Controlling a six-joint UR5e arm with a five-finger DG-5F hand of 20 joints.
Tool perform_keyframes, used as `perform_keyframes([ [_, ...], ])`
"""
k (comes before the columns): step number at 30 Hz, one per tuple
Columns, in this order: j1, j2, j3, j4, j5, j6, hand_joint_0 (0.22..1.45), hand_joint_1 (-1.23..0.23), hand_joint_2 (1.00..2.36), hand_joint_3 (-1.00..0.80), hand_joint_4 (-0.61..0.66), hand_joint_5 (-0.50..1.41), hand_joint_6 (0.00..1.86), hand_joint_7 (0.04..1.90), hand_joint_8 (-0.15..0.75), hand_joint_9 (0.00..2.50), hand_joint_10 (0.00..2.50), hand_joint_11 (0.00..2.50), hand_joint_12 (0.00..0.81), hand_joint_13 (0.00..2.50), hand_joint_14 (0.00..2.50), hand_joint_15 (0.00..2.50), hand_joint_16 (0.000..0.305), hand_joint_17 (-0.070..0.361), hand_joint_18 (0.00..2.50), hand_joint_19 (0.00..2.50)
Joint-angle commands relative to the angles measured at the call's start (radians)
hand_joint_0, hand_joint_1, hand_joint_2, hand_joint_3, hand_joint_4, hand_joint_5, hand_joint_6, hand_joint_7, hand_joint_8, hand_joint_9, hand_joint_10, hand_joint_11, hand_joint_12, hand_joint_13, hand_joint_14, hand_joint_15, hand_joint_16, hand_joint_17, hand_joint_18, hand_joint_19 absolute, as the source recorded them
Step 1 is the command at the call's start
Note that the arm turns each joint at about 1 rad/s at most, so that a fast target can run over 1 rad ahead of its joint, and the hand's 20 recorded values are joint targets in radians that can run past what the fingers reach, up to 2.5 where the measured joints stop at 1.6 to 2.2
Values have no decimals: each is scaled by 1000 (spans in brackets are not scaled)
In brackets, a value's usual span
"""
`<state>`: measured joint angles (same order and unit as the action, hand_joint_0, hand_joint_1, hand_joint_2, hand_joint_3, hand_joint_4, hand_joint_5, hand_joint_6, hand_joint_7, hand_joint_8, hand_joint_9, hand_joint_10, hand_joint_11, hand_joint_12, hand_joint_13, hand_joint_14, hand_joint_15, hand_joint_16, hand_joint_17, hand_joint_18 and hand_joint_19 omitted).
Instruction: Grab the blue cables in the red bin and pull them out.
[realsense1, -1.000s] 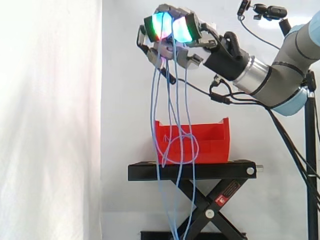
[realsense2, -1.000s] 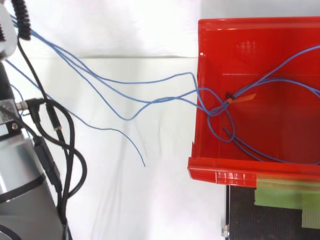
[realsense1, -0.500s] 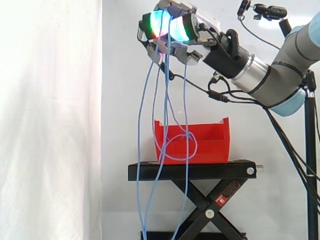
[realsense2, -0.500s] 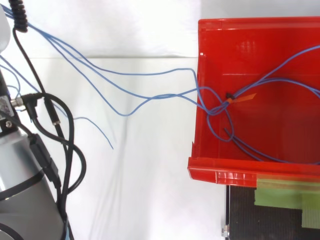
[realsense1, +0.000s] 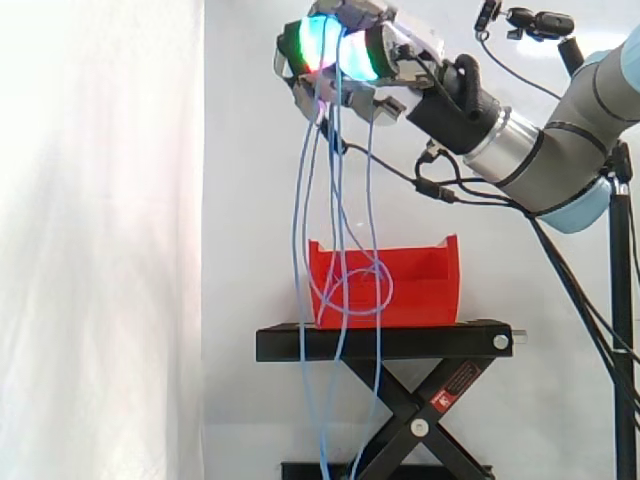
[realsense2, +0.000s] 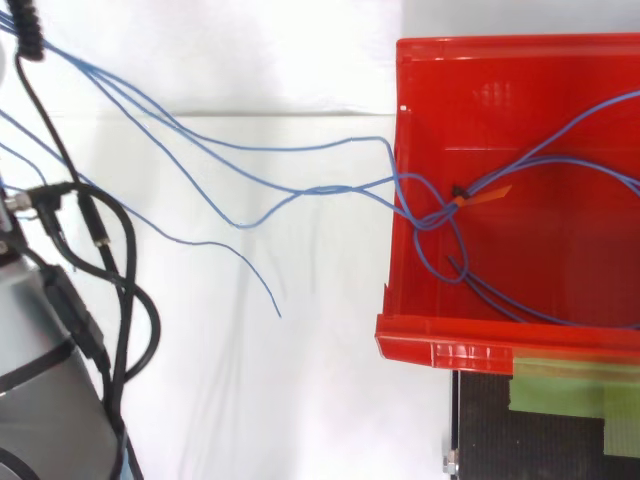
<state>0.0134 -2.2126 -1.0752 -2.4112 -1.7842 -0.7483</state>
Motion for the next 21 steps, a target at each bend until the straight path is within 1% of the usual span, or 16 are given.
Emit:
perform_keyframes([
  [1,0,-1,-28,84,-87,-141,949,-971,1003,-902,-59,582,1331,443,261,877,23,928,310,1054,1286,1366,45,101,960,1243],
  [2,0,1,-37,96,-100,-162,949,-971,1004,-898,-68,583,1330,446,261,877,23,919,311,1054,1286,1372,45,102,962,1234],
  [3,0,1,-66,149,-127,-228,948,-971,1004,-899,-61,583,1330,444,259,876,24,929,308,1054,1285,1371,45,101,960,1243],
  [4,0,-1,-80,190,-141,-266,949,-972,1004,-897,-61,583,1330,445,261,877,23,918,317,1055,1287,1370,45,101,960,1243],
  [5,0,-1,-98,248,-152,-303,948,-972,1004,-896,-60,583,1330,445,260,876,24,929,315,1056,1290,1348,45,101,959,1244],
  [6,0,1,-115,287,-161,-322,949,-971,1003,-901,-60,583,1330,443,260,877,23,920,317,1054,1287,1370,45,100,959,1247],
  [9,0,-1,-127,337,-169,-335,949,-971,1004,-896,-60,584,1330,436,261,880,23,922,317,1056,1290,1356,45,101,959,1243],
  [10,-1,-1,-127,343,-167,-323,950,-971,1003,-900,-60,584,1328,446,261,878,23,927,317,1055,1287,1371,45,100,959,1244],
  [11,-1,-1,-127,343,-167,-323,949,-971,1005,-896,-63,588,1326,443,259,879,24,919,311,1056,1288,1358,45,102,959,1241],
  [13,-1,1,-127,337,-164,-296,949,-972,1004,-894,-67,588,1325,455,259,880,23,921,311,1055,1287,1370,45,100,960,1245],
  [14,-1,-1,-127,330,-153,-254,949,-972,1004,-890,-63,589,1326,447,259,881,24,923,311,1054,1287,1371,45,101,960,1244],
  [16,0,1,-127,325,-138,-219,949,-973,1005,-893,-61,588,1326,454,261,882,21,922,317,1055,1288,1368,45,101,960,1242],
  [18,0,-1,-127,322,-119,-197,949,-973,1005,-893,-63,590,1327,445,261,882,23,923,317,1055,1288,1369,45,101,958,1241],
  [19,5,1,-127,274,-52,-125,948,-973,1005,-888,-69,590,1326,449,261,882,23,921,314,1055,1289,1371,45,101,958,1246],
  [21,8,1,-127,221,-37,-105,949,-973,1004,-889,-63,591,1326,448,263,887,23,929,314,1057,1300,1349,45,102,961,1241],
])
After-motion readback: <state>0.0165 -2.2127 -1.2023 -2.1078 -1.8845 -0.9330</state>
